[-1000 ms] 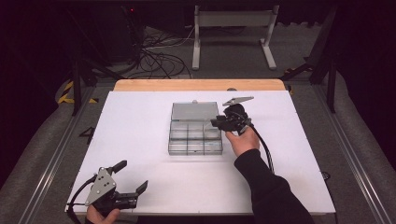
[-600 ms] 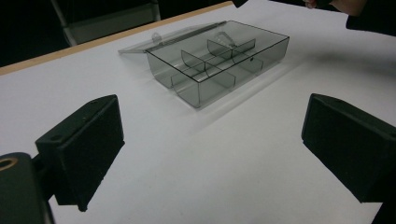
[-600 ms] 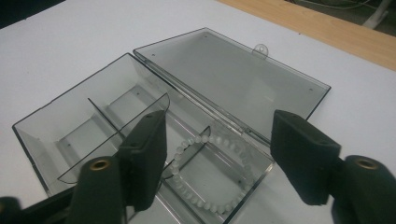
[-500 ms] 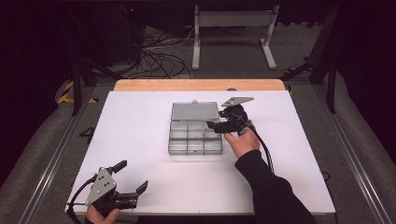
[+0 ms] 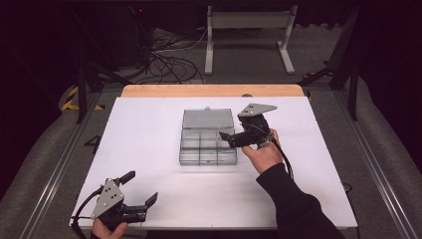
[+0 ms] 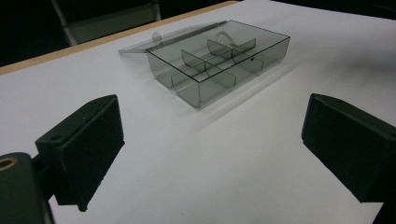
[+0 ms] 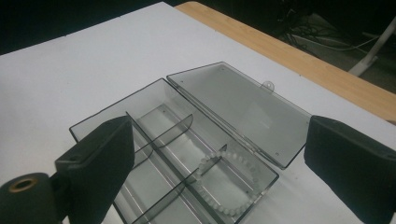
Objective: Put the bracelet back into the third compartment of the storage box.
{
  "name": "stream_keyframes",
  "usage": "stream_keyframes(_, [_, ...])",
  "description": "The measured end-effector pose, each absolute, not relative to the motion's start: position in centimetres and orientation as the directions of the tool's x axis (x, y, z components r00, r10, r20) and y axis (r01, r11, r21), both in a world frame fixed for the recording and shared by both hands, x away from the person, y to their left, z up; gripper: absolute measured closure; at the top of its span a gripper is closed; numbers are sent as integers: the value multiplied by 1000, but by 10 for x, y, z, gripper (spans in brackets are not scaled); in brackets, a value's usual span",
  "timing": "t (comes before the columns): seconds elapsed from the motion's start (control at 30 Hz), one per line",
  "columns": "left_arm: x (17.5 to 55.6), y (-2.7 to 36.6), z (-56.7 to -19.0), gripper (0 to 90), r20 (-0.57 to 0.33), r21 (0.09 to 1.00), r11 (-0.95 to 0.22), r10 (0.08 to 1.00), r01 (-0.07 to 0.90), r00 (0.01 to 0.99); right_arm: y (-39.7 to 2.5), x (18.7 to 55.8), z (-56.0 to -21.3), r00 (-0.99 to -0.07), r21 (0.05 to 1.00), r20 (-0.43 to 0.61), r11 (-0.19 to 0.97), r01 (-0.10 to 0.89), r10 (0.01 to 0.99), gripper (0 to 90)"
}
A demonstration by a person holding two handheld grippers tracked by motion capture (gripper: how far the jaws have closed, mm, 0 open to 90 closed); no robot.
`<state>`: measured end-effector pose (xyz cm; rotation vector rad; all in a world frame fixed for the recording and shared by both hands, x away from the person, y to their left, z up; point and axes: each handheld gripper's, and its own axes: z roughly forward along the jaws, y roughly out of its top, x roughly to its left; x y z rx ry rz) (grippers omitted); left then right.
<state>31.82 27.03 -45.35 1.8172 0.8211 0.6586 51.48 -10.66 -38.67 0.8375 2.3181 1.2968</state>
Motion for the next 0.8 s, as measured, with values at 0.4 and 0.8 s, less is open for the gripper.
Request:
stream_keyframes(0.4, [318, 271, -453, 62, 76, 932, -278, 781, 235, 620, -107, 507, -381, -773, 862, -24, 405, 305, 634, 79])
stream_keyframes(0.8, [318, 271, -453, 62, 73, 932, -275, 781, 237, 620, -115, 497, -372, -785, 872, -38, 404, 277, 618, 55])
